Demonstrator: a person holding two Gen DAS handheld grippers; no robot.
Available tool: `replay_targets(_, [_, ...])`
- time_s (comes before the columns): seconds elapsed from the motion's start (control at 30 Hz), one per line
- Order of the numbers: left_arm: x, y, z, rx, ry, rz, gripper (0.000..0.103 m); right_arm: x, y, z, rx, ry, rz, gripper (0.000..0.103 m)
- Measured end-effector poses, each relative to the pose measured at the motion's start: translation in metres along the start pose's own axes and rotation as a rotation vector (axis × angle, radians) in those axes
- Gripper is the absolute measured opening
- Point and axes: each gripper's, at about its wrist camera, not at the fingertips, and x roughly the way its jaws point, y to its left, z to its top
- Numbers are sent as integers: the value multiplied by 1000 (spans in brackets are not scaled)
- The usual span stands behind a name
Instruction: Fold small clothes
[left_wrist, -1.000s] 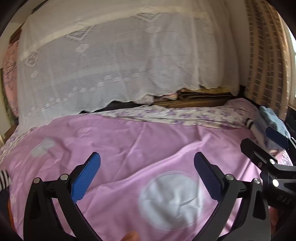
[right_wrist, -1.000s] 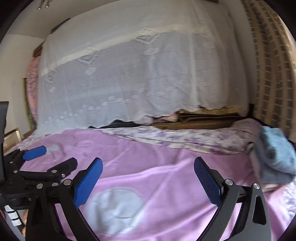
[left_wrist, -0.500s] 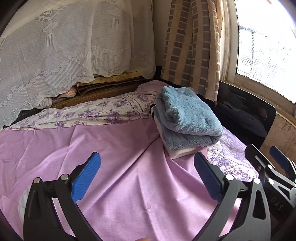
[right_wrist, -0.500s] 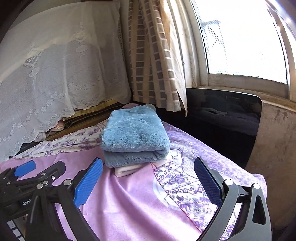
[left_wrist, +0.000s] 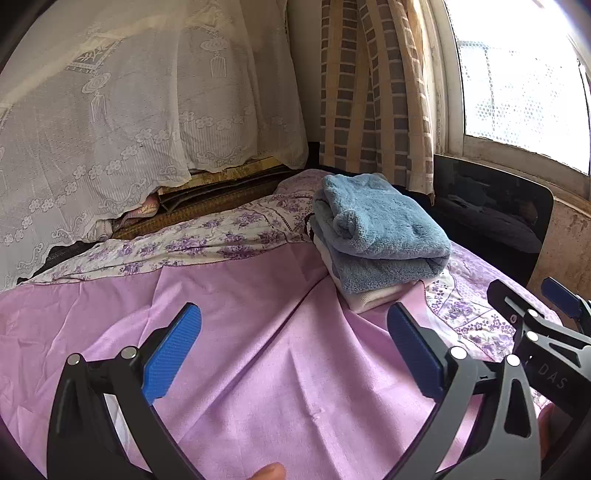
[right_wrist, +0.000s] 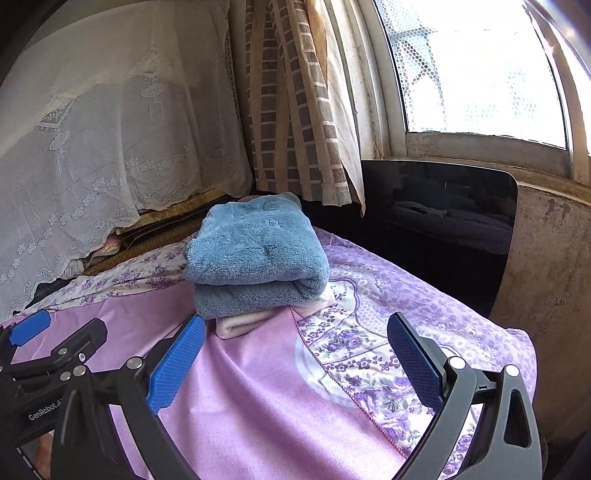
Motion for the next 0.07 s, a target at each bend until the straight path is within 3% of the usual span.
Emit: replay_targets(0.07, [-5, 0, 0, 5, -11, 5, 98, -1, 2, -1, -4, 1, 9, 99])
